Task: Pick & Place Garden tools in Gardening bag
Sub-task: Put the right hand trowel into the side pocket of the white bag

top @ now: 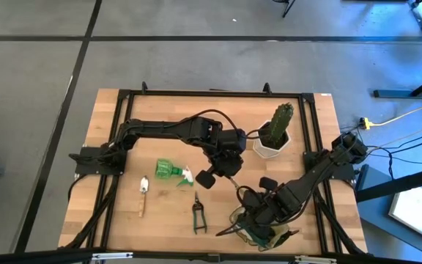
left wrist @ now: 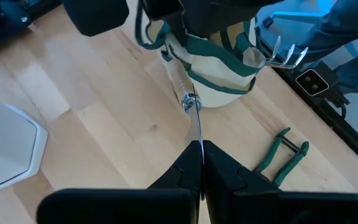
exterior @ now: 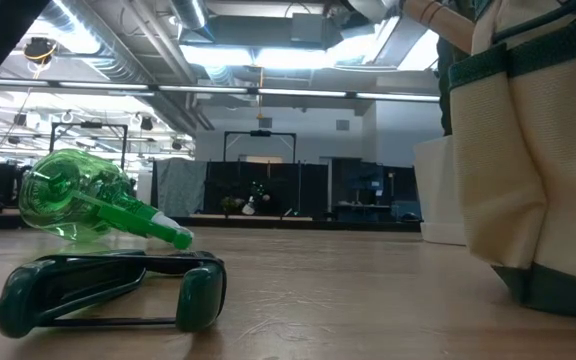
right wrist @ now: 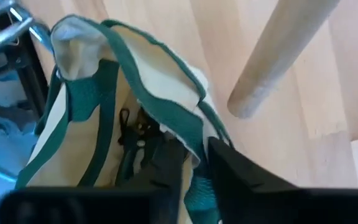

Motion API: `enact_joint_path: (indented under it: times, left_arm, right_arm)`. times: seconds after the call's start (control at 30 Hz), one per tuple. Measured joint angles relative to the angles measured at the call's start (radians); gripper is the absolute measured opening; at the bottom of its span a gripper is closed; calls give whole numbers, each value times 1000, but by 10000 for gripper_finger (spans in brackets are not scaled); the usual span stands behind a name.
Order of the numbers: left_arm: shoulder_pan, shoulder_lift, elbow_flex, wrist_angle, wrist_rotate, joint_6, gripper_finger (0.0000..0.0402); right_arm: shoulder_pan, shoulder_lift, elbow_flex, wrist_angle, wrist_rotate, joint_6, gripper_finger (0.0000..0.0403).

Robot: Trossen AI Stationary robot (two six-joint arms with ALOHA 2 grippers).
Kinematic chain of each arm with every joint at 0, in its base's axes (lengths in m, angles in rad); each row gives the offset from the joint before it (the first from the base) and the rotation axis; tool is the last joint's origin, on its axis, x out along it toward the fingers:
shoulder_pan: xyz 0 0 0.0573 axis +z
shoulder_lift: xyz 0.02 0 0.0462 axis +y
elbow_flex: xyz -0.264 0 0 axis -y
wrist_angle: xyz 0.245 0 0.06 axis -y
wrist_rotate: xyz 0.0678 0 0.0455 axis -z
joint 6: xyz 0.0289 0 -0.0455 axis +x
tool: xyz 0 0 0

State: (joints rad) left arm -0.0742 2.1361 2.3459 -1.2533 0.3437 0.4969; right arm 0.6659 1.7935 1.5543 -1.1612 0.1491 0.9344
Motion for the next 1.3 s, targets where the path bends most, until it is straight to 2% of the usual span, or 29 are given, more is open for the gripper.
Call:
enact_joint_path:
  times: [0.1, 0.17, 1.3]
  left_arm:
    - [0, 0, 0, 0, 17, 0, 1]
    - [-1, 0, 0, 1, 31, 4, 1]
    - [-76, 45, -2, 69, 38, 32, 1]
  right_arm:
    - [1, 0, 0, -2, -24, 0, 19]
    - [1, 0, 0, -1, -30, 0, 7]
    - [37, 0, -1, 77, -70, 72, 2]
